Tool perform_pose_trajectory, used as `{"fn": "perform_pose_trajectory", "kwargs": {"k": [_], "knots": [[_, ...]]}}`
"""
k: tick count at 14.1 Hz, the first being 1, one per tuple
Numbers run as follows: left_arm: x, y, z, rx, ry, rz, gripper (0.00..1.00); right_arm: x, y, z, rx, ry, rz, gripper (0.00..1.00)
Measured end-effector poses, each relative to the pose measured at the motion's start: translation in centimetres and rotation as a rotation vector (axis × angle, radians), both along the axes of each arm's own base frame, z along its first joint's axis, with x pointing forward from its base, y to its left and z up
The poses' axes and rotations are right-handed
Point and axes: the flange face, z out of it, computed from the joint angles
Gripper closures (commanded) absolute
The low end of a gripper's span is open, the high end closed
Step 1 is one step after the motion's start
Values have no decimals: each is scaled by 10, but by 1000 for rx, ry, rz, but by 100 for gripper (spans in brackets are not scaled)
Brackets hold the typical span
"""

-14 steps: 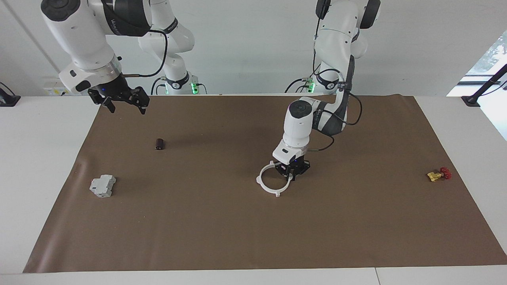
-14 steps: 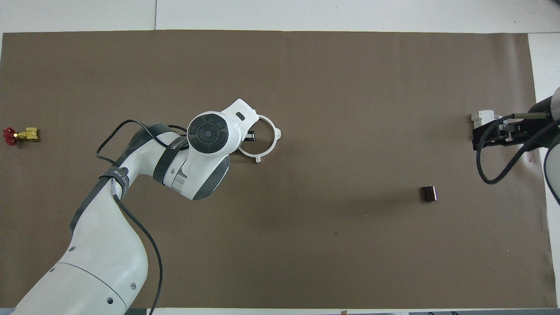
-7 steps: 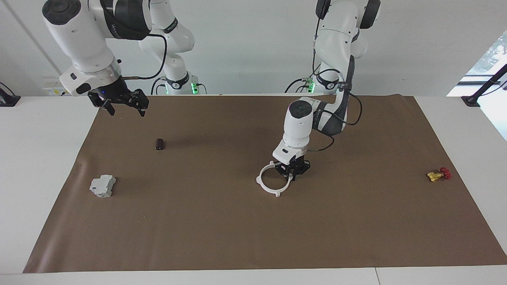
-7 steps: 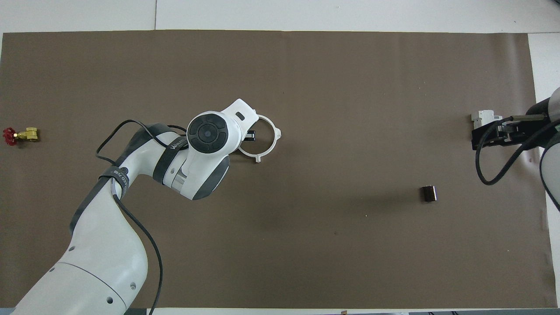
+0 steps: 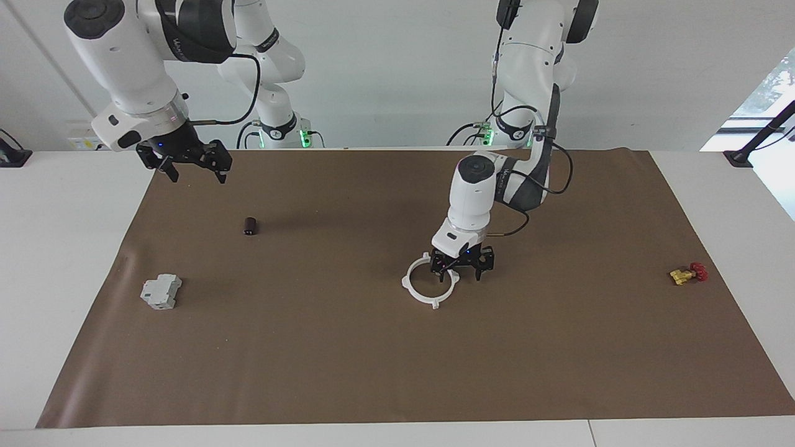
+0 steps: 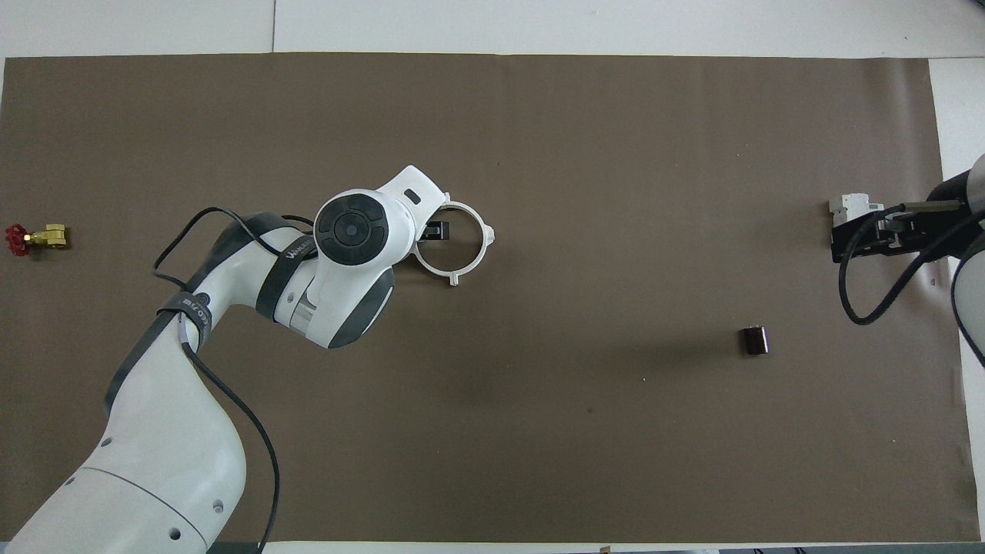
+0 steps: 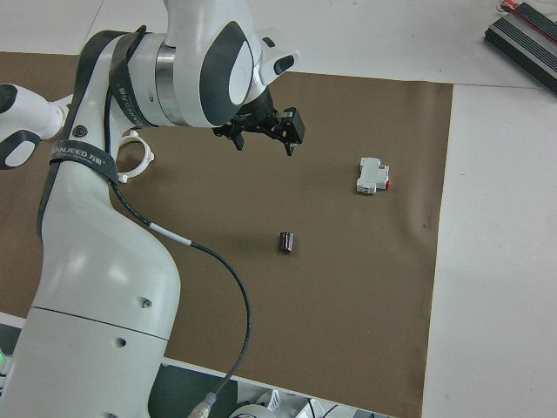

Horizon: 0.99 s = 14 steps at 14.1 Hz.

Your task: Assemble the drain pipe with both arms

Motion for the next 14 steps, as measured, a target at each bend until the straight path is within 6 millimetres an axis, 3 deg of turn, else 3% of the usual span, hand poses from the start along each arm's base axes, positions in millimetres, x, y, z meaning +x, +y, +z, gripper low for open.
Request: {"fn": "perform_pose_trajectory", "kwargs": {"k": [3, 8, 11, 14], "knots": [[17, 51, 40, 10, -4, 63, 0, 0, -1, 2, 1, -5, 6, 0], [37, 166, 87, 83, 53, 31, 0, 0, -23, 6, 8, -12, 23, 0], [40, 228, 111, 63, 71, 51, 0, 0, -23, 8, 31, -17, 31, 0], [34, 274, 138, 28, 94, 48, 0, -1, -22, 13, 35, -26, 33, 0]]}}
